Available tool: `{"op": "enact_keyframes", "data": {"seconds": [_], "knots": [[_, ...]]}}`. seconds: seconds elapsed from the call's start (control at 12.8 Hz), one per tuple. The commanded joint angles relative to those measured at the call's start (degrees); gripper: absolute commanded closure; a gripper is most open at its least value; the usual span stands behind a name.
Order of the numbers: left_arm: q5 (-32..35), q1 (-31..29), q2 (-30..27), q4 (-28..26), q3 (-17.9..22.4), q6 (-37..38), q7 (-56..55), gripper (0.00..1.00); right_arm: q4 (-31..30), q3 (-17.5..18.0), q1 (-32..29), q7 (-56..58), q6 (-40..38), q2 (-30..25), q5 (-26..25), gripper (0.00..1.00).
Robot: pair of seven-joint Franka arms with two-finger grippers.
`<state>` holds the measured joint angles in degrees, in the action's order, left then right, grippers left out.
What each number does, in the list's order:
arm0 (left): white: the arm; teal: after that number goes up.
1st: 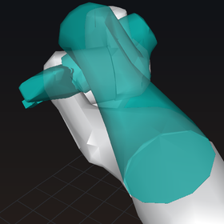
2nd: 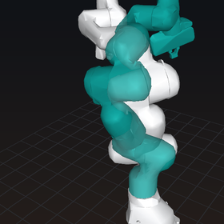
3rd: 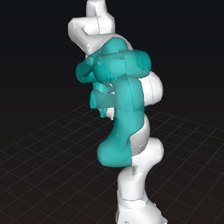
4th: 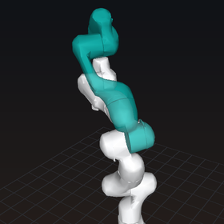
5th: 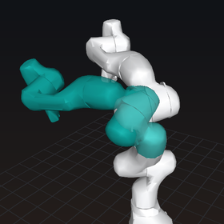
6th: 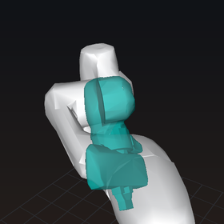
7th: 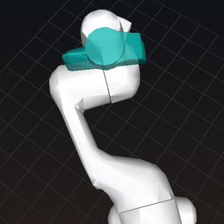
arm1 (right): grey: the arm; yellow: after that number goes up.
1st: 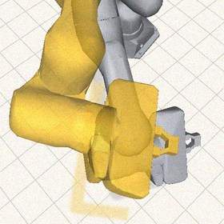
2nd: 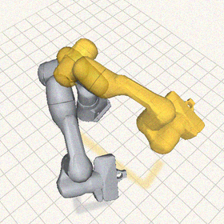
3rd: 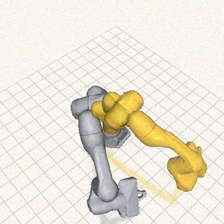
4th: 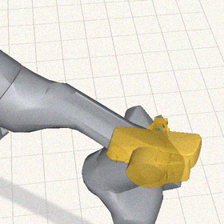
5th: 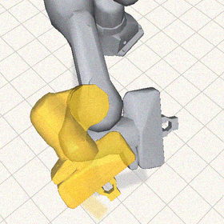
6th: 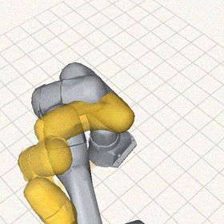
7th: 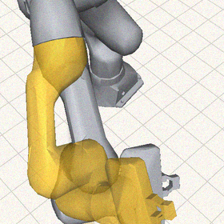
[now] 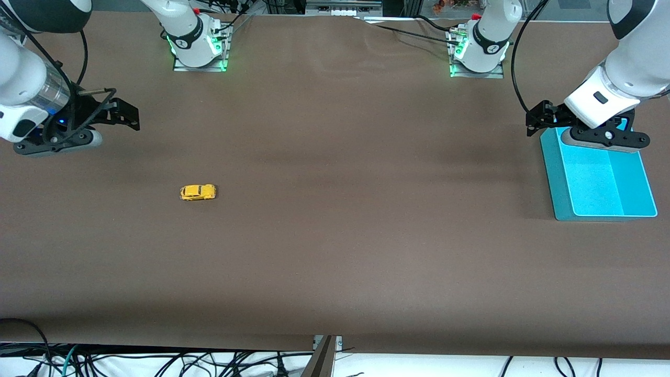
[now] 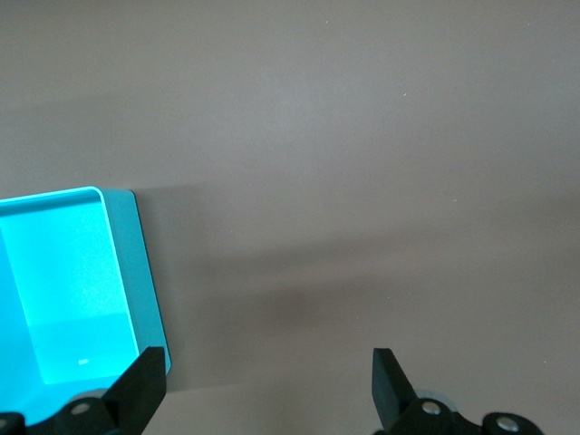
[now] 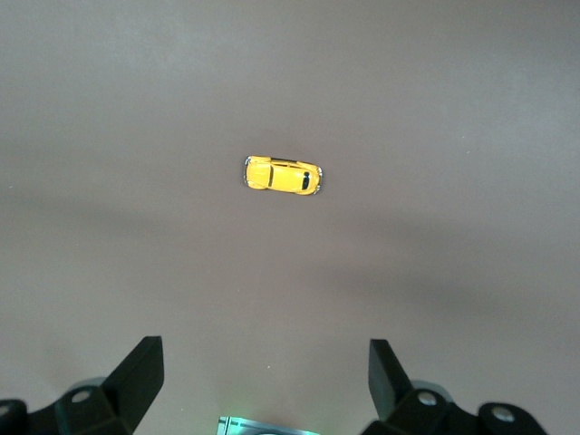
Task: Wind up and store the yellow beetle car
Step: 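Reach the right gripper down over the yellow beetle car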
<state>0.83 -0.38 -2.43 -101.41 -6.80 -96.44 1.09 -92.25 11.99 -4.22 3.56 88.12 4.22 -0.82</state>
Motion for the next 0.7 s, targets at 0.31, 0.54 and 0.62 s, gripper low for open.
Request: {"op": "enact_keyframes", "data": {"seconds": [0.31,0.54,0.62], "knots": [[-1.4,-0.1,3.4,5.4,-0.2,3.7,0.0,0.0,-3.2,0.1,1.8,15.5,5.6,4.8,0.6,0.0],[-1.4,-0.4,3.4,5.4,-0.2,3.8,0.1,0.0,-12.4,0.2,1.8,30.9,16.5,4.9,0.7,0.0],[-1.4,-0.3,3.4,5.4,-0.2,3.8,0.1,0.0,-15.0,0.2,1.7,35.8,19.9,5.4,0.7,0.0]]}}
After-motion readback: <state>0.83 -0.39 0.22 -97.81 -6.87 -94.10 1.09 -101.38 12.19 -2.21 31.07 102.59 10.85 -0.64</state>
